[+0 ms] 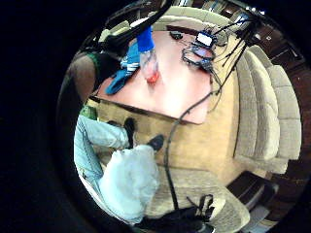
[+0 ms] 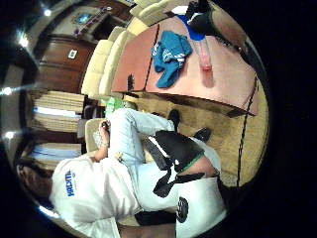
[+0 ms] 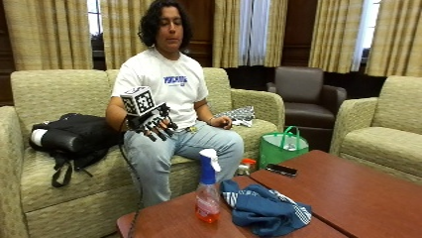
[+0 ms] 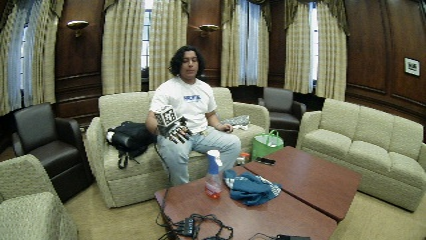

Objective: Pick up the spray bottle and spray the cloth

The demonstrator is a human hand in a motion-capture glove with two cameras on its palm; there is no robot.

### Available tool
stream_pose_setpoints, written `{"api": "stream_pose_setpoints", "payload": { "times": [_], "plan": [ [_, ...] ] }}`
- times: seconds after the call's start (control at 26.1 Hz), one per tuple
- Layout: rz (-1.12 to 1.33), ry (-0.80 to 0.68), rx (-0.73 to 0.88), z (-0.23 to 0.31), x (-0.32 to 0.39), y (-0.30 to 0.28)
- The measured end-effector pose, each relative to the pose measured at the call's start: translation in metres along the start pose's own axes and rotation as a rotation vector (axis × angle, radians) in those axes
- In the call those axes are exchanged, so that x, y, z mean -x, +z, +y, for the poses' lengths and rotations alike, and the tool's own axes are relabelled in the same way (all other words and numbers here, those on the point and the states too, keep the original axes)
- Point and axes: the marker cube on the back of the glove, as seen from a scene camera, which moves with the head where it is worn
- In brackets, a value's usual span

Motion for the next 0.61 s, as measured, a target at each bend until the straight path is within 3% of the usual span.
{"api": "stream_pose_setpoints", "payload": {
  "times": [0.61],
  "plan": [
    [-0.038,0.055,0.020,-0.001,-0.010,0.014]
  ]
}}
